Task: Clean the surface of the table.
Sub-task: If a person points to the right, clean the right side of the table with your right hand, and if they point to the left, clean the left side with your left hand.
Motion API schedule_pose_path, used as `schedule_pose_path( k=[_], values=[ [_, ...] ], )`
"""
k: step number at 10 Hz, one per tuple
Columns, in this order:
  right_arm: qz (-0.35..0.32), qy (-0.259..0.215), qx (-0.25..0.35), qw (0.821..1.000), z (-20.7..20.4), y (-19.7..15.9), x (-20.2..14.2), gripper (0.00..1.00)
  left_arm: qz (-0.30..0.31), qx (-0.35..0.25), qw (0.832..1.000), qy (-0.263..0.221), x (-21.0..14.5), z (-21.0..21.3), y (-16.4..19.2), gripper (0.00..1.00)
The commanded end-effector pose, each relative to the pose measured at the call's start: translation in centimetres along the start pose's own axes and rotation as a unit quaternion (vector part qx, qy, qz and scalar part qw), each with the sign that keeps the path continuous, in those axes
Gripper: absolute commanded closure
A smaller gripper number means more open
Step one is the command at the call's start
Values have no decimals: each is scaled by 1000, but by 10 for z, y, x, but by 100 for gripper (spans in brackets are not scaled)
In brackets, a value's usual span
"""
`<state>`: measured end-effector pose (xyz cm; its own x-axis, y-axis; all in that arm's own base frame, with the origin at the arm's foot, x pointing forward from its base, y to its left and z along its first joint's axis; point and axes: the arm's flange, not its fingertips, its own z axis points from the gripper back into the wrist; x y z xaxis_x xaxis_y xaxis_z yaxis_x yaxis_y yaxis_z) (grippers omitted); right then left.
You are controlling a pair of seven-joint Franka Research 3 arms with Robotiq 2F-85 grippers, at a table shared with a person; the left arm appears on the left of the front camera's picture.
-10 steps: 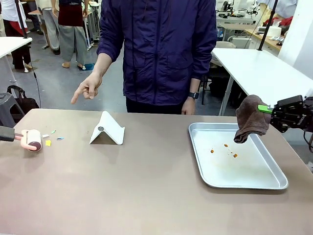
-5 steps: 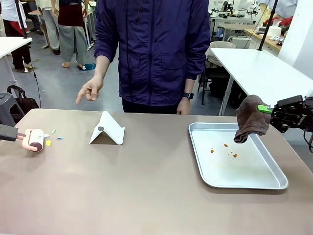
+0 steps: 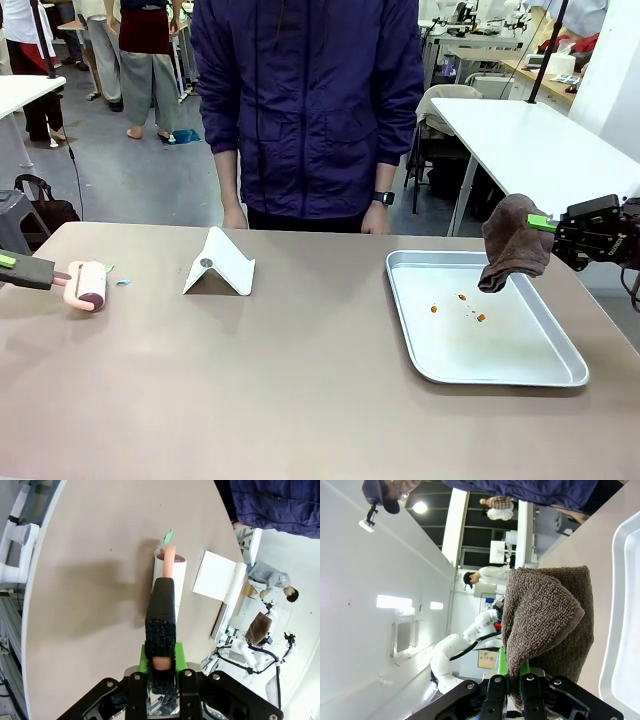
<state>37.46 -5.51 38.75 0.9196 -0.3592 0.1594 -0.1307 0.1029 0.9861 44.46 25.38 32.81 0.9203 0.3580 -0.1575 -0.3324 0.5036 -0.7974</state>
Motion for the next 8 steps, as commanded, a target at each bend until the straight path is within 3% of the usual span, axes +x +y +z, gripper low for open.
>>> schedule_pose_path(
  k=[1, 8],
  values=[
    [3, 2, 1, 1000, 0, 3, 0, 100, 17, 46, 999, 12, -3, -25, 5, 78],
    [3, 2, 1, 1000, 0, 3, 0, 100, -35, 67, 993, 93, 18, -82, -42, 78]
  ],
)
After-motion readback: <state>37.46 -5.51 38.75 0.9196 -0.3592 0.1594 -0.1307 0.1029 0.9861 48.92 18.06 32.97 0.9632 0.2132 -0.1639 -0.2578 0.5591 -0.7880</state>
